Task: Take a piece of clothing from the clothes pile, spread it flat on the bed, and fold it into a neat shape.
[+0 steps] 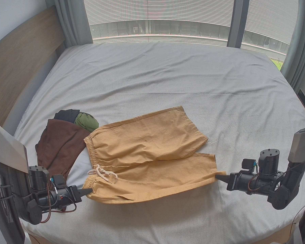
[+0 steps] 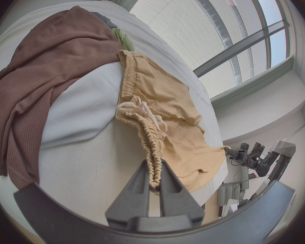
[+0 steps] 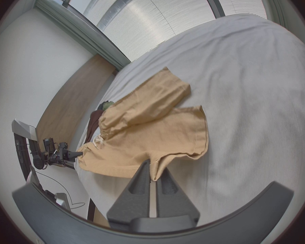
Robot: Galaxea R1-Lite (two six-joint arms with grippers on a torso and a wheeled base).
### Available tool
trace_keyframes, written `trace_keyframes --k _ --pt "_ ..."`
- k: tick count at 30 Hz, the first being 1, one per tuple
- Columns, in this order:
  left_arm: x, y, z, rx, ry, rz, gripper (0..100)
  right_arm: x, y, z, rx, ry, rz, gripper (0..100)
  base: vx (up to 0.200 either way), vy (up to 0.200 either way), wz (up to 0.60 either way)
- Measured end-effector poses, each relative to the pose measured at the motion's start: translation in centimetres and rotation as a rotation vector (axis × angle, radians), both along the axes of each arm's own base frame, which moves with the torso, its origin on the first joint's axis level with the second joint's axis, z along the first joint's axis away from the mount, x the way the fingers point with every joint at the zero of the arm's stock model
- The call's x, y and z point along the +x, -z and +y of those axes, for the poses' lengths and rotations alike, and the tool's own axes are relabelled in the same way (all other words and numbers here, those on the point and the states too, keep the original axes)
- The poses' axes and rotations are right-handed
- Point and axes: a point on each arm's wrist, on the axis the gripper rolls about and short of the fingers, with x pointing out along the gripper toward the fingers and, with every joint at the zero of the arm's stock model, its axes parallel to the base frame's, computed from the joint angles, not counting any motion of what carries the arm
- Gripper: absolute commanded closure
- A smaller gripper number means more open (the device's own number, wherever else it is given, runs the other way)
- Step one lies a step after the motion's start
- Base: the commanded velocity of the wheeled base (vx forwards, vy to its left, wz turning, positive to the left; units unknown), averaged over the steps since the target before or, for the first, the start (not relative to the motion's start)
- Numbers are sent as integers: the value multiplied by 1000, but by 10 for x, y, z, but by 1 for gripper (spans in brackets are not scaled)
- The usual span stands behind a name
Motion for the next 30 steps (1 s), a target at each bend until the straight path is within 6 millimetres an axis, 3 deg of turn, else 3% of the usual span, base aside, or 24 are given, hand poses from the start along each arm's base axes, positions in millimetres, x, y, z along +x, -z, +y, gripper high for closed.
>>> trace_keyframes --k 11,20,30 --pt "17 -20 -1 -80 -59 -69 100 23 -26 4 29 9 -101 100 0 0 0" --pt "23 -26 -1 -89 -66 -105 100 42 -41 9 33 11 -118 100 0 0 0" --pt "32 -30 -1 -116 -120 -118 100 59 -72 12 37 13 -132 100 0 0 0"
